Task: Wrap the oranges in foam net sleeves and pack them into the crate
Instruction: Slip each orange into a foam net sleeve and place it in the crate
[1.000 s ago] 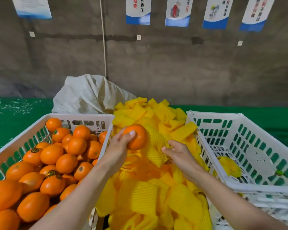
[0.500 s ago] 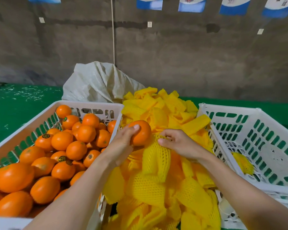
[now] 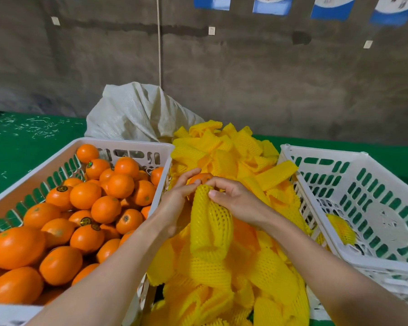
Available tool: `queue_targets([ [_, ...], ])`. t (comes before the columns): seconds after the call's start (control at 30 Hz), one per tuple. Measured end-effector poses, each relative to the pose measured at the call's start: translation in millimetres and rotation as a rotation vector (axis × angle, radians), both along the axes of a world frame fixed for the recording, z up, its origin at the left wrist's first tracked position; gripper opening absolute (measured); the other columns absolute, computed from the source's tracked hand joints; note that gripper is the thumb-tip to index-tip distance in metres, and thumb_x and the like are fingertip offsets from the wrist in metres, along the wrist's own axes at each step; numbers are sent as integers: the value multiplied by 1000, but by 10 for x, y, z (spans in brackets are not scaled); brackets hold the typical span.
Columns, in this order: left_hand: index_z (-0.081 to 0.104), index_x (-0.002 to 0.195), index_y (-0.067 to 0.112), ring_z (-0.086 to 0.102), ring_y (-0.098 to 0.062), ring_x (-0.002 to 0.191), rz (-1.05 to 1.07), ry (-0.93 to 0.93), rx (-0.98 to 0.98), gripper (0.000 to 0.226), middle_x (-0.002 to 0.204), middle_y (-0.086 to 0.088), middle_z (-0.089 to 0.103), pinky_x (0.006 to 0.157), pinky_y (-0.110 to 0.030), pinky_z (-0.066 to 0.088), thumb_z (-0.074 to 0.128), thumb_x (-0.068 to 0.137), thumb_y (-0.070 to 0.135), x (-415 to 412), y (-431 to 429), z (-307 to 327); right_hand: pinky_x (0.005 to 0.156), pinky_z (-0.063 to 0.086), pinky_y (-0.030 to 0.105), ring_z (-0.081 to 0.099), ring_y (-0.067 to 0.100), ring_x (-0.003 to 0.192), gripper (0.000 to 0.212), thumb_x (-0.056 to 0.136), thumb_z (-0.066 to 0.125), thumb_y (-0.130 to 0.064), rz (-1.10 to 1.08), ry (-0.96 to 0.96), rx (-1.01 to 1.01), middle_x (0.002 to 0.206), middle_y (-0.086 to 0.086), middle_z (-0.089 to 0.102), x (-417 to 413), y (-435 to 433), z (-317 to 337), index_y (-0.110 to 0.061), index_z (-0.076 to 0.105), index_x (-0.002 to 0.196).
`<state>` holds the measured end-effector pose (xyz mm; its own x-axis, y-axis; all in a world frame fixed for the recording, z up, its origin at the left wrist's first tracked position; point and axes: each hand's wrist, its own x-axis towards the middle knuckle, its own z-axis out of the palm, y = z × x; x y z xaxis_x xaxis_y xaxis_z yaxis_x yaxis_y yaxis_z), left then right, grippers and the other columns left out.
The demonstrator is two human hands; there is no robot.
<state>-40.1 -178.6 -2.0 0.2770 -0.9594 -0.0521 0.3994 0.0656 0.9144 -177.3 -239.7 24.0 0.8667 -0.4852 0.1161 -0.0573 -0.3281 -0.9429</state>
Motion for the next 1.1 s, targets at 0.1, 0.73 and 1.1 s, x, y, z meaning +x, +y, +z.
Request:
queue_targets([
  [0.1,57,118,22,70,-7,71,27,-13,33,27,82,-1,73,53,-20,53,54,92,16,23,43,-1,76,45,29,57,11,76,16,95,49,-10,-250,-50,-392,86,-3,63,30,58,-130,-19,62,100],
  [0.73,59,120,3,65,-27,96,-28,126,-77,49,111,-16,65,80,-38,53,63,76,23,-65,71,-34,73,41,40,53,23,79,13,99,40,-21,-800,-288,-287,81,-6,55,156,239,-242,-14,52,100],
  [1.1,73,89,12,67,-24,86,-76,373,-84,31,96,-12,70,78,-35,54,52,73,28,-38,18,-37,58,37,26,40,1,55,30,93,51,-10,-804,-358,10,61,-7,47,268,-3,-169,-26,55,68],
])
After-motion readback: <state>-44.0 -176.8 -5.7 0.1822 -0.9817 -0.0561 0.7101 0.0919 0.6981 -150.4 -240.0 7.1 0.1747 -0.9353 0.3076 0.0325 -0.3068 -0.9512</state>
